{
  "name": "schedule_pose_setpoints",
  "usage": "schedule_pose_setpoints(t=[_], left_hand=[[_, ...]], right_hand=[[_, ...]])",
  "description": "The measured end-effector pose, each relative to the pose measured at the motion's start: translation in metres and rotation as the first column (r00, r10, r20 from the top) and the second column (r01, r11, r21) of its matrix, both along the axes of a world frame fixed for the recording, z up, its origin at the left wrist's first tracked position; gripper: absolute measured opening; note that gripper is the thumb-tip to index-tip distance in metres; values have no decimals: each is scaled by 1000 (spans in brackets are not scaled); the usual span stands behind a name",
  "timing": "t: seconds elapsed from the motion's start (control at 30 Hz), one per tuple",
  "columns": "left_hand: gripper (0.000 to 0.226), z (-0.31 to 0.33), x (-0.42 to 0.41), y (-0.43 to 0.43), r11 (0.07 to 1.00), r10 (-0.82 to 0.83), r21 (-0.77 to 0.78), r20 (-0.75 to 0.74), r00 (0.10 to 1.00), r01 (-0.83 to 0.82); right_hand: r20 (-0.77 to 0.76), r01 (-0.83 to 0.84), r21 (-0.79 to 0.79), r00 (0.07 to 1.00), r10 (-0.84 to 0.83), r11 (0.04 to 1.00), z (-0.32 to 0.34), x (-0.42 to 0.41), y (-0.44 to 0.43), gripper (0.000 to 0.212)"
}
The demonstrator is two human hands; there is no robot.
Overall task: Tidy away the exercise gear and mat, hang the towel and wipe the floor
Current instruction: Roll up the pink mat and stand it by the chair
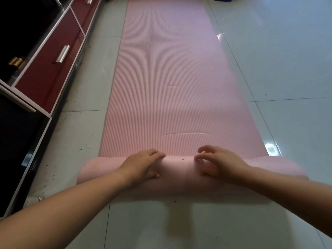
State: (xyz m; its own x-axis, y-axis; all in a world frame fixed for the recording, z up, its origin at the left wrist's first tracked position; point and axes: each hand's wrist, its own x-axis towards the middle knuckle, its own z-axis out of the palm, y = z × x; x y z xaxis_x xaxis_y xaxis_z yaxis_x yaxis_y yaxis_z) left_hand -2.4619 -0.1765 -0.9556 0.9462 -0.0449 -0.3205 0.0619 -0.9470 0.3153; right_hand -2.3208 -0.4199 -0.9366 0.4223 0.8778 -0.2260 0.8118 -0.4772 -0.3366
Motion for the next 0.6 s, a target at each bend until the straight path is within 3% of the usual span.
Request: schedule_pose_setpoints(t=[0.07,0.2,0.47,0.6], left_hand=[[62,0,4,2,1000,23,-11,-8,1000,-23],[61,1,8,4,999,38,-13,-8,999,-39],[53,6,6,13,998,30,42,198,980,-38],[85,14,7,15,994,27,99,161,987,-43]], right_hand=[[58,-39,-53,997,42,998,3,-11,-1,58],[117,-79,-243,987,110,967,2,-26,-1,88],[171,-21,-215,983,59,976,6,8,16,82],[218,44,-192,976,-1,980,6,18,23,82]])
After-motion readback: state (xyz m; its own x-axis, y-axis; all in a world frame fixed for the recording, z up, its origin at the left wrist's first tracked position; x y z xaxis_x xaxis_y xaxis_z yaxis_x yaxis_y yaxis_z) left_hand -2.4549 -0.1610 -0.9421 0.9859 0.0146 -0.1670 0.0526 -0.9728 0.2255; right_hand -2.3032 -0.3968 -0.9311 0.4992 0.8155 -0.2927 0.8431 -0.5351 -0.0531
